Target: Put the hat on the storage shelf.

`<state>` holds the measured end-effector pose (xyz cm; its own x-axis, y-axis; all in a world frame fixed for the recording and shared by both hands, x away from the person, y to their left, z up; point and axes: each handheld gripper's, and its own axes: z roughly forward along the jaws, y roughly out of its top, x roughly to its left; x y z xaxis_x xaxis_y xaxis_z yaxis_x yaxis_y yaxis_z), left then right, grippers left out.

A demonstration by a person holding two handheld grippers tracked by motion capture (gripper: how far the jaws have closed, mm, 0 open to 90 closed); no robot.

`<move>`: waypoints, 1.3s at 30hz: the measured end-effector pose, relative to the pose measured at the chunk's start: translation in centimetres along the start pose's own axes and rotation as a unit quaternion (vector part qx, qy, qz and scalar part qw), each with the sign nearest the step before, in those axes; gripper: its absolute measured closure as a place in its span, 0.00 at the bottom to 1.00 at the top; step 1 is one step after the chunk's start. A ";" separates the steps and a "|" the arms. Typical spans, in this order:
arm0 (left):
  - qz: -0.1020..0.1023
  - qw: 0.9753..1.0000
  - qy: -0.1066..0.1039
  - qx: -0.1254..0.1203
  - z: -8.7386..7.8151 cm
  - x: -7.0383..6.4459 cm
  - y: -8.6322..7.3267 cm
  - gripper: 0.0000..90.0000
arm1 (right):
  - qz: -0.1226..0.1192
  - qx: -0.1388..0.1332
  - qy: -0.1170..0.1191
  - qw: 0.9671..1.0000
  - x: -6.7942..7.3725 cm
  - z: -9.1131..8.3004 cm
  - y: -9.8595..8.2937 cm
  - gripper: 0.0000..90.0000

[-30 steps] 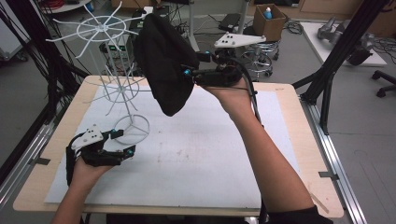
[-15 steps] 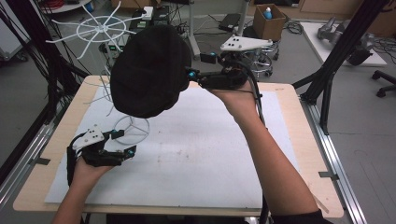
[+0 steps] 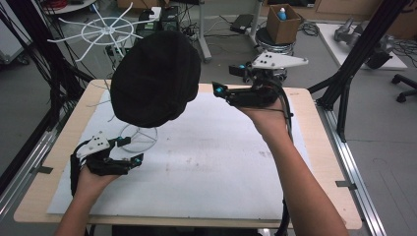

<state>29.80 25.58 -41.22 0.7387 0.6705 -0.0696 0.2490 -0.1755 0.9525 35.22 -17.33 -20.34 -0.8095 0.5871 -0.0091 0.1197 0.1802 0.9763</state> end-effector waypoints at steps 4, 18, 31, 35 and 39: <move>0.001 1.000 0.000 0.003 0.1 0.0 0.0 0.19 | 0.002 0.003 -0.014 1.000 -0.3 -1.4 -1.3 0.24; -0.001 1.000 0.010 0.003 -0.2 0.3 -0.2 0.19 | 0.034 0.019 -0.046 0.998 -1.4 -4.8 -6.6 0.20; -0.007 1.000 0.020 0.003 -0.4 0.6 -0.4 0.19 | 0.076 0.043 -0.057 0.995 -1.8 -5.5 -12.3 0.14; -0.006 1.000 0.020 0.004 -0.4 0.6 -0.4 0.19 | 0.085 0.052 -0.058 0.993 -1.7 -5.4 -13.9 0.14; -0.005 1.000 0.019 0.006 -0.4 0.6 -0.4 0.19 | 0.089 0.061 -0.059 0.992 -1.4 -5.1 -15.3 0.13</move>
<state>29.92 26.32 -41.57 0.7124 0.6985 -0.0669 0.2630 -0.1773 0.9484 31.63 -24.92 -34.14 -0.6971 0.7055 0.1279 0.3290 0.1563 0.9313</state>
